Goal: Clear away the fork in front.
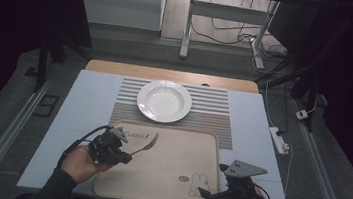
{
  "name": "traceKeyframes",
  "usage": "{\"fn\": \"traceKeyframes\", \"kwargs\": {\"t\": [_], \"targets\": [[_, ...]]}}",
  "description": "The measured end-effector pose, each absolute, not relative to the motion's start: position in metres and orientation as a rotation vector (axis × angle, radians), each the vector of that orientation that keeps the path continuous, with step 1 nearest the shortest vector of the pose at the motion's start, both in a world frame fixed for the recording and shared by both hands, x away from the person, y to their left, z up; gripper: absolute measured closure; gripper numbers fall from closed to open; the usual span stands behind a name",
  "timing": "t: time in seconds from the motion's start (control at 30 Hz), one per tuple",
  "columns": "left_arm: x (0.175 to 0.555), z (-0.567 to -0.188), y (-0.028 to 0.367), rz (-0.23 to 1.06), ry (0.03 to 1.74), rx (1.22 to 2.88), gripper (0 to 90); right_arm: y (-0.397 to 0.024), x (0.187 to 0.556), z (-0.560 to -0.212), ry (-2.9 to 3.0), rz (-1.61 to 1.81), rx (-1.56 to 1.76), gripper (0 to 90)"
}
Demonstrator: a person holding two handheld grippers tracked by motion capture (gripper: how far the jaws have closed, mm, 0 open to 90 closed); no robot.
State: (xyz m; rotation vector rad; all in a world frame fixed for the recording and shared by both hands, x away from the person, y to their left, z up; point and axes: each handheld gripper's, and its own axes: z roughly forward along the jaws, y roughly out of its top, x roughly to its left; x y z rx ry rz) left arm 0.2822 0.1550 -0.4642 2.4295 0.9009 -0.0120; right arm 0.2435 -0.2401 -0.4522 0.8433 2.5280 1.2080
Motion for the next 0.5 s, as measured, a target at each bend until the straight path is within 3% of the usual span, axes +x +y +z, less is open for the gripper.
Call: {"fn": "traceKeyframes", "kwargs": {"t": [0.33,0.5], "targets": [[0.275,-0.475,0.165,0.031,1.169,2.347,86.4,-0.25,0.239,-0.459,2.557,1.172,0.904,0.0],[0.278,-0.487,0.163,-0.03,1.292,2.3,86.4,-0.254,0.236,-0.458,2.539,1.172,0.92,0.0]]}}
